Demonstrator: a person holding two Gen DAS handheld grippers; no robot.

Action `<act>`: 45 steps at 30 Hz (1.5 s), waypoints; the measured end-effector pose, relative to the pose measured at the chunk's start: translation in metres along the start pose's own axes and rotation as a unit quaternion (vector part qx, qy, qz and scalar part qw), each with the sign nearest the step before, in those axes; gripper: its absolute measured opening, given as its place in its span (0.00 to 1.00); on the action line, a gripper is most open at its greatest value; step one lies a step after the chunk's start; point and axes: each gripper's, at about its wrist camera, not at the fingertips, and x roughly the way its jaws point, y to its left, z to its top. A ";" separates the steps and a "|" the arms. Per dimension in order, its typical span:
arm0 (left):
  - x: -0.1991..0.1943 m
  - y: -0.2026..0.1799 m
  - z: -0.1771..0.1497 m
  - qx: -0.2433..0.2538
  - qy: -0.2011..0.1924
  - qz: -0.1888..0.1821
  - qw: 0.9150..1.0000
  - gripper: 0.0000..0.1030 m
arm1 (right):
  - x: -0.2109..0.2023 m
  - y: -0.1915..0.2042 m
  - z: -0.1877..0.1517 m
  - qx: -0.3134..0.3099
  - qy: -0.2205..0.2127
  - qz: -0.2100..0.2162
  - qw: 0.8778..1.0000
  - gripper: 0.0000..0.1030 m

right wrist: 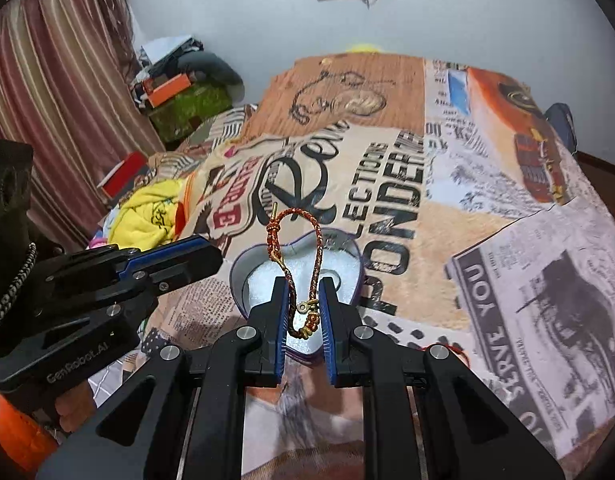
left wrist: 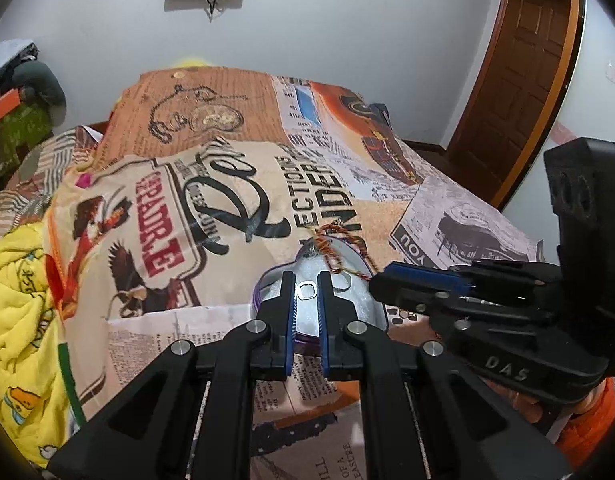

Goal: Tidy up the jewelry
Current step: 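Release the earring into the tin with the left tool while the right tool lowers the bracelet in, then withdraw both open tools from the tin toward the remaining jewelry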

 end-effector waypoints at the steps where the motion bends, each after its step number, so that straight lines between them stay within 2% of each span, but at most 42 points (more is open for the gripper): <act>1: 0.003 0.000 -0.001 0.000 0.003 -0.001 1.000 0.08 | 0.003 0.000 0.000 0.000 0.003 0.000 1.000 0.13; 14: 0.020 0.006 0.000 0.001 0.019 -0.008 1.000 0.08 | 0.017 0.001 -0.001 -0.016 0.023 0.000 1.000 0.14; 19: 0.013 0.009 0.001 0.005 0.013 0.014 1.000 0.08 | 0.015 0.005 -0.001 -0.027 0.017 -0.006 0.999 0.14; 23: 0.002 0.014 0.001 0.004 0.001 0.034 0.999 0.16 | 0.017 0.008 0.001 -0.037 0.019 -0.012 0.999 0.14; 29: -0.010 0.023 -0.001 -0.007 -0.003 0.047 0.999 0.20 | 0.015 0.011 0.001 -0.040 0.022 -0.026 0.999 0.20; 32: -0.015 0.024 -0.003 -0.008 -0.005 0.052 0.999 0.28 | 0.009 0.012 0.000 -0.043 0.018 -0.031 0.998 0.27; 36: -0.022 0.021 -0.005 -0.007 -0.003 0.054 0.999 0.28 | -0.003 0.014 0.000 -0.047 0.006 -0.042 0.998 0.37; 45: -0.040 -0.002 -0.010 0.007 -0.007 0.054 0.998 0.33 | -0.034 0.010 -0.006 -0.042 -0.012 -0.058 0.997 0.38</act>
